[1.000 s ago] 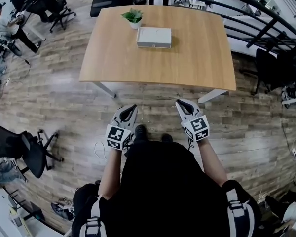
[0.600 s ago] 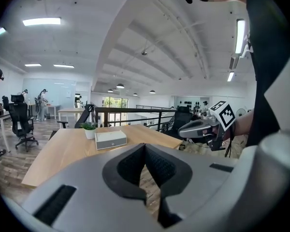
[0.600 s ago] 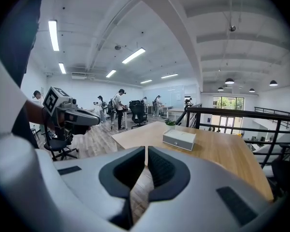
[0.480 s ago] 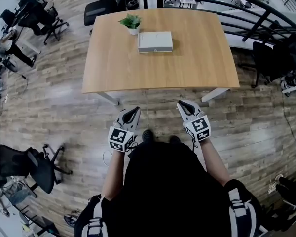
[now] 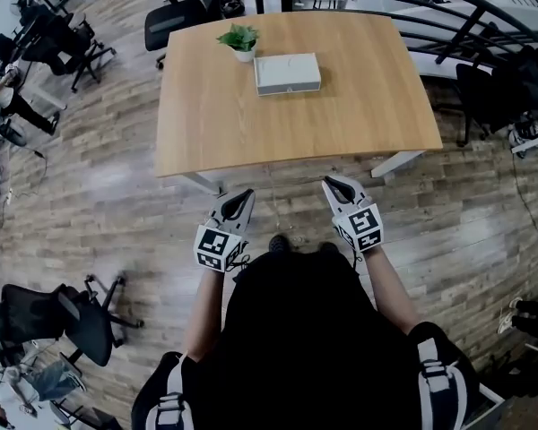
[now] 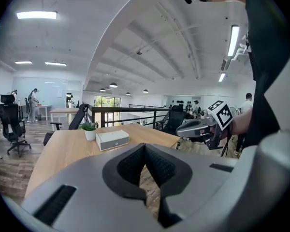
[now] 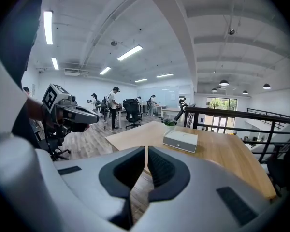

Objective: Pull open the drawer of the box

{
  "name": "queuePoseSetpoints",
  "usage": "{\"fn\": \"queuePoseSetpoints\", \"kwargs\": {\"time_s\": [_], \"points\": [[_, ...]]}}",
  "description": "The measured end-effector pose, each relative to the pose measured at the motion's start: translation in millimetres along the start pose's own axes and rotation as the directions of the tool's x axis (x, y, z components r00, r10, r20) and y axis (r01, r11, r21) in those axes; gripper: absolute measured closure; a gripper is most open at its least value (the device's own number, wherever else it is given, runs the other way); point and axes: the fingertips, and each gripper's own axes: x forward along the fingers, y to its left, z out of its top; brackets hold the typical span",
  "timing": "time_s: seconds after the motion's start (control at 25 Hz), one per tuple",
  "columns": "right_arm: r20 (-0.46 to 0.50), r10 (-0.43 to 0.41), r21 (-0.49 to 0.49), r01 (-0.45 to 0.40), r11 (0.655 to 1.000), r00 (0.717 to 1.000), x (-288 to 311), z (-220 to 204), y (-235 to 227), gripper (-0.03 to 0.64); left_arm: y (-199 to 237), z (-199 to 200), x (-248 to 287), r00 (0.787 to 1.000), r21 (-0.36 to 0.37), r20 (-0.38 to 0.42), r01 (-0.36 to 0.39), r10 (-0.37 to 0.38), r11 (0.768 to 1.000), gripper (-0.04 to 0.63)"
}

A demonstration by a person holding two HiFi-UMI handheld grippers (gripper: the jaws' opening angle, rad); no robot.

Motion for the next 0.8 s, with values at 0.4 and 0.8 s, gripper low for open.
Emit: {"fn": "queuePoseSetpoints", "kwargs": {"time_s": [0.4,0.8], "points": [[-0.028,-0.052,0.011,0.053,0.999,0.998,15.3,-4.2,20.7,0.581,23.4,-8.2,-10.0,0.998,0.017,-0.007,0.065,-0.064,0.998,0.572],[-0.064,-0.05,-0.002,0.05,0.999,0.997,27.0,-8.5,25.9,0.581,29.9,-20.3,-4.2,0.995,-0.002,-0.028,0.099,-0.099,0.995,0.572]]}}
